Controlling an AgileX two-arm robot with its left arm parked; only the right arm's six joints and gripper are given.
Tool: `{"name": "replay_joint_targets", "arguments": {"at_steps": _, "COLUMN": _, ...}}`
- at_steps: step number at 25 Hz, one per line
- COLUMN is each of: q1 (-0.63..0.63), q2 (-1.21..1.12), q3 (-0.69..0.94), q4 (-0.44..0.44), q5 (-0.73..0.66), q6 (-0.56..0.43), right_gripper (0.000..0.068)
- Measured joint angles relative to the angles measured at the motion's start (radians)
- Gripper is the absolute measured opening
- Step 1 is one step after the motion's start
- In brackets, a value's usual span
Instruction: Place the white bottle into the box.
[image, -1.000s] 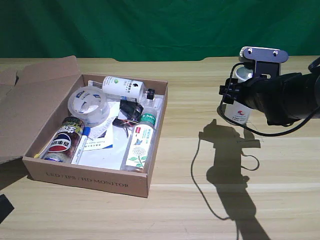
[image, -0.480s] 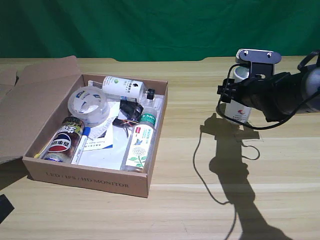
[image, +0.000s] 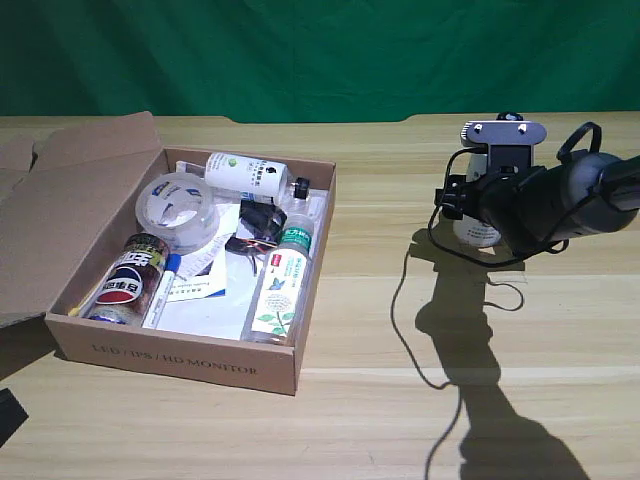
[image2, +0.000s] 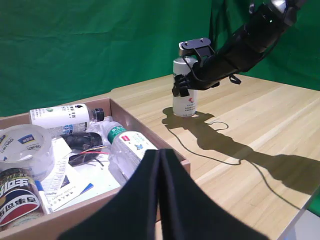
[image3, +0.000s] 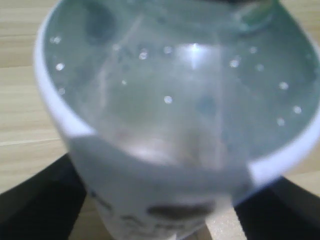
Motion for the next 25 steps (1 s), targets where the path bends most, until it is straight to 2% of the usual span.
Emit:
{"name": "replay_joint_targets", "arguments": {"at_steps": 3, "q1": -0.026, "q2": 0.016, "q3": -0.024, "q4": -0.012, "q5": 0.019, "q6": 0.0, "right_gripper": 0.0646}}
{"name": "replay_joint_targets", "arguments": {"at_steps": 6, "q1": -0.064, "q2": 0.017, "q3": -0.037, "q4": -0.037, "q5": 0.058, "q6": 0.0, "right_gripper": 0.0561}}
{"name": "replay_joint_targets", "arguments": {"at_steps": 8, "q1": -0.071, "q2": 0.017, "q3": -0.037, "q4": -0.05, "q5": 0.058, "q6": 0.0, "right_gripper": 0.0538}}
{"name": "replay_joint_targets", "arguments": {"at_steps": 13, "q1": -0.064, "q2": 0.006, "q3": -0.037, "q4": -0.065, "q5": 0.088, "q6": -0.017, "right_gripper": 0.0537}}
{"name": "replay_joint_targets", "arguments": {"at_steps": 18, "q1": -0.002, "q2": -0.096, "q3": -0.037, "q4": -0.056, "q5": 0.117, "q6": -0.1, "right_gripper": 0.0537}}
{"name": "replay_joint_targets", "arguments": {"at_steps": 20, "q1": 0.034, "q2": -0.16, "q3": -0.037, "q4": -0.025, "q5": 0.127, "q6": -0.145, "right_gripper": 0.0537}}
{"name": "replay_joint_targets", "arguments": {"at_steps": 25, "q1": 0.134, "q2": -0.347, "q3": -0.037, "q4": 0.206, "q5": 0.127, "q6": -0.376, "right_gripper": 0.0537}}
